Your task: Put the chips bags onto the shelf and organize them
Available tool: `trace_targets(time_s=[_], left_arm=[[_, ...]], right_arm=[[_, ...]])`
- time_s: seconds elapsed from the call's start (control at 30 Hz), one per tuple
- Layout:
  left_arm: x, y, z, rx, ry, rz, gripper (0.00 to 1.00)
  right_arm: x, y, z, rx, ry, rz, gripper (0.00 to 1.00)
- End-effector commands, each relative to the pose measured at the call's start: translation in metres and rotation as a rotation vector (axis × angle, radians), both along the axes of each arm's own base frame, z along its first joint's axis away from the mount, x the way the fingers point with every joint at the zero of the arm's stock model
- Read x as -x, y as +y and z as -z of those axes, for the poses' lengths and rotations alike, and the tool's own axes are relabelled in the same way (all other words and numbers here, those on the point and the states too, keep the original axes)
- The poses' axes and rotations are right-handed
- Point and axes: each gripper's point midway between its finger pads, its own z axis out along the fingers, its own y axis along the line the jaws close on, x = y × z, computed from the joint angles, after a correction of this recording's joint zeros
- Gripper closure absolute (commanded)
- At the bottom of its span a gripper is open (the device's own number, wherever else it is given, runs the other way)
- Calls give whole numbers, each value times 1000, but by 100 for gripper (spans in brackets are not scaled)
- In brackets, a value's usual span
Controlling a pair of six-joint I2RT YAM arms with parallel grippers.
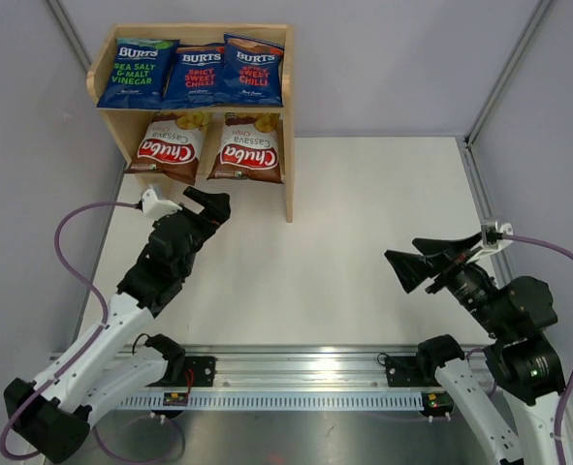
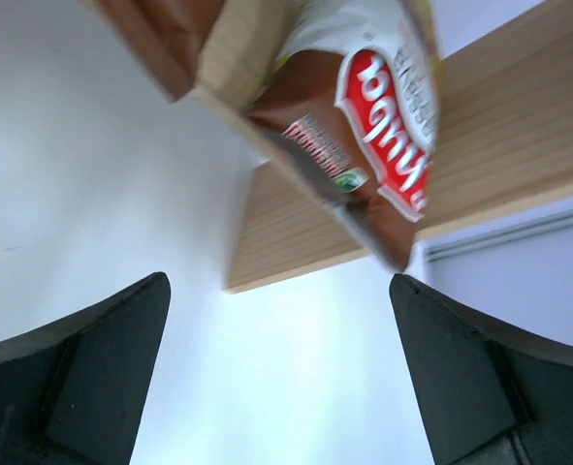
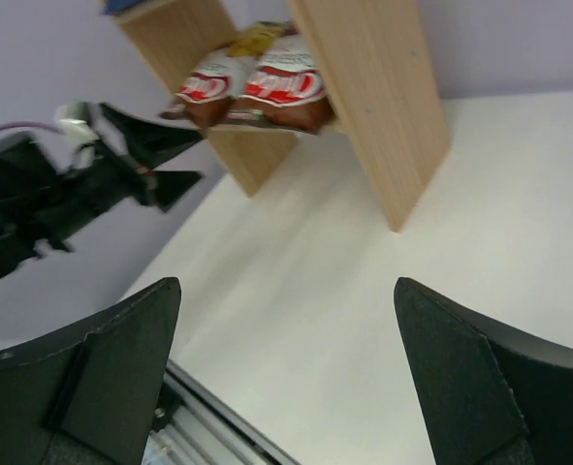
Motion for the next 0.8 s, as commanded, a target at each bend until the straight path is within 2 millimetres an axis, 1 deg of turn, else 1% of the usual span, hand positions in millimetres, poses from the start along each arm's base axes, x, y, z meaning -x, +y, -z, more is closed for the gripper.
trace_targets(time_s=[0.0, 0.03, 0.07, 0.1, 0.13, 0.17, 0.2, 0.23, 0.27, 0.3, 0.33, 0.37, 0.4, 0.43, 0.47, 0.5, 0.53, 0.57, 0.6, 0.63, 0.67, 0.7, 0.73, 0.77], left_arm=[[37, 30, 34, -295, 196, 23, 1], [45, 37, 35, -384, 217, 54, 1], [52, 42, 37, -430, 252, 65, 1], [68, 56, 47, -499, 337, 59, 1], [72, 59, 33, -541, 327, 81, 1], [77, 61, 26, -573, 325, 110, 1], [88, 60, 28, -616, 359, 179, 1], [93, 61, 23, -697, 351, 242, 1], [97, 61, 7, -711, 327, 266, 1], [107, 67, 10, -757, 367, 292, 1], [108, 72, 4, -815, 352, 306, 1], [109, 74, 3, -827, 336, 293, 1], [108, 78, -11, -839, 257, 240, 1], [108, 77, -14, -845, 219, 237, 1], [105, 80, -1, -857, 219, 217, 1], [102, 83, -16, -805, 123, 154, 1], [99, 85, -14, -801, 94, 138, 1], [98, 83, -11, -802, 68, 163, 1], [99, 82, -13, -759, 16, 206, 1], [99, 88, -17, -719, -6, 173, 1], [97, 104, -20, -673, -17, 114, 1], [93, 109, -21, -644, -55, 86, 1], [98, 110, -27, -609, -110, 66, 1], [98, 108, -27, -589, -143, 82, 1]], right_arm=[[-35, -35, 33, 121, 111, 247, 1], [-40, -40, 40, 137, 129, 280, 1], [-45, -46, 47, 150, 152, 317, 0], [-50, -50, 51, 162, 169, 349, 1], [-57, -64, 57, 174, 191, 436, 0], [-59, -69, 62, 187, 209, 465, 0], [-64, -75, 67, 215, 223, 503, 1], [-66, -79, 71, 231, 234, 520, 1], [-66, -81, 75, 247, 248, 534, 1], [-68, -84, 78, 257, 259, 547, 0], [-67, -84, 78, 272, 260, 543, 0], [-65, -85, 79, 280, 264, 542, 0], [-64, -86, 78, 286, 261, 546, 1], [-63, -87, 74, 280, 254, 552, 1], [-61, -88, 74, 280, 257, 555, 1], [-59, -90, 73, 274, 257, 564, 1], [-58, -91, 69, 268, 251, 570, 1], [-56, -92, 72, 272, 262, 569, 0], [-54, -89, 70, 264, 257, 553, 0], [-53, -88, 72, 266, 257, 542, 1], [-52, -86, 70, 265, 242, 527, 1], [-53, -83, 72, 274, 239, 513, 1], [-52, -83, 75, 280, 248, 510, 1], [-52, -83, 78, 290, 260, 506, 1]])
